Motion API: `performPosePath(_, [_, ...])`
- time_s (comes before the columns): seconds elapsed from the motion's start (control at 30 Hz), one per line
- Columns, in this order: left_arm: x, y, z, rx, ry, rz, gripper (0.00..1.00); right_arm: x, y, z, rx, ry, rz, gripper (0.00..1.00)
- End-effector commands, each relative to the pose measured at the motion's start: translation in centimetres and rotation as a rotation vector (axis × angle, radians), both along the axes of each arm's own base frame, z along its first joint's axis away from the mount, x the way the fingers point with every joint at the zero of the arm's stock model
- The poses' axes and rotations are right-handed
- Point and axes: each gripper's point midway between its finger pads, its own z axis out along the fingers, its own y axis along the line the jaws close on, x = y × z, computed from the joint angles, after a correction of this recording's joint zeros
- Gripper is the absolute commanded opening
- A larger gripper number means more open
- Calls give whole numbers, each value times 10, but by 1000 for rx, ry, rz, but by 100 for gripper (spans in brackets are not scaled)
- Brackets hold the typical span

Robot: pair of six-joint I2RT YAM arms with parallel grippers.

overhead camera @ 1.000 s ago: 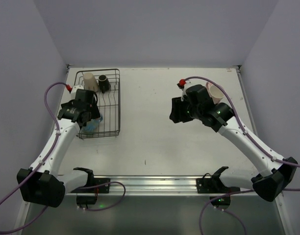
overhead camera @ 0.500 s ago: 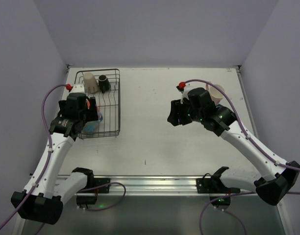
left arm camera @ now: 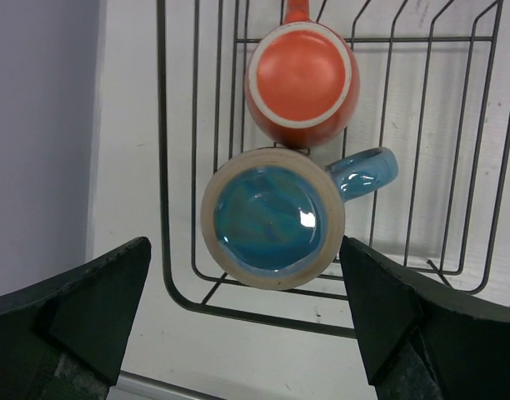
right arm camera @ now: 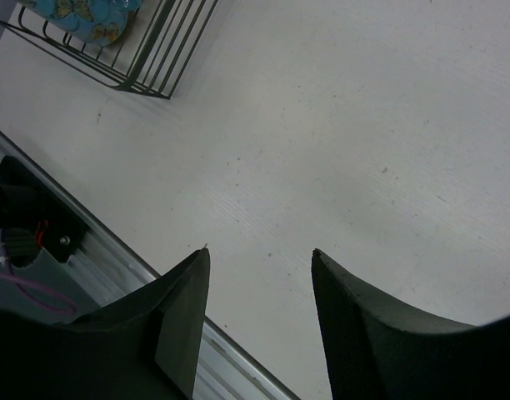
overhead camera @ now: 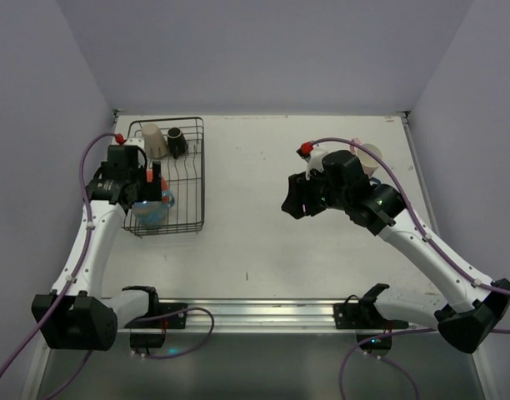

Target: Unload the cups from the dish rack

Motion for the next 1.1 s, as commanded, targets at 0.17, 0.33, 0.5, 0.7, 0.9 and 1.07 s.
performPosePath(0.17, [17,-25,-13,-125,79,-156,100,-11,14,27,83,-73,105,55])
performPosePath(0.33, [16,-23,-16,-120,99,-151,100,-14,15,22,80,-69,116,55])
performPosePath(0.5, [17,-21,-23,-112,136,-140,100,-17,17,23,84,-71,126,55])
performPosePath(0.7, [16,-2,-14,-29,107,-66,100,-18,17,19,79,-69,129,55])
performPosePath(0.9, [15,3,-20,-12,130,-41,100,-18,19,18,79,-70,133,55])
performPosePath(1.07, [13,-4,-33,-44,156,-62,100,-19,19,17,80,-73,133,56])
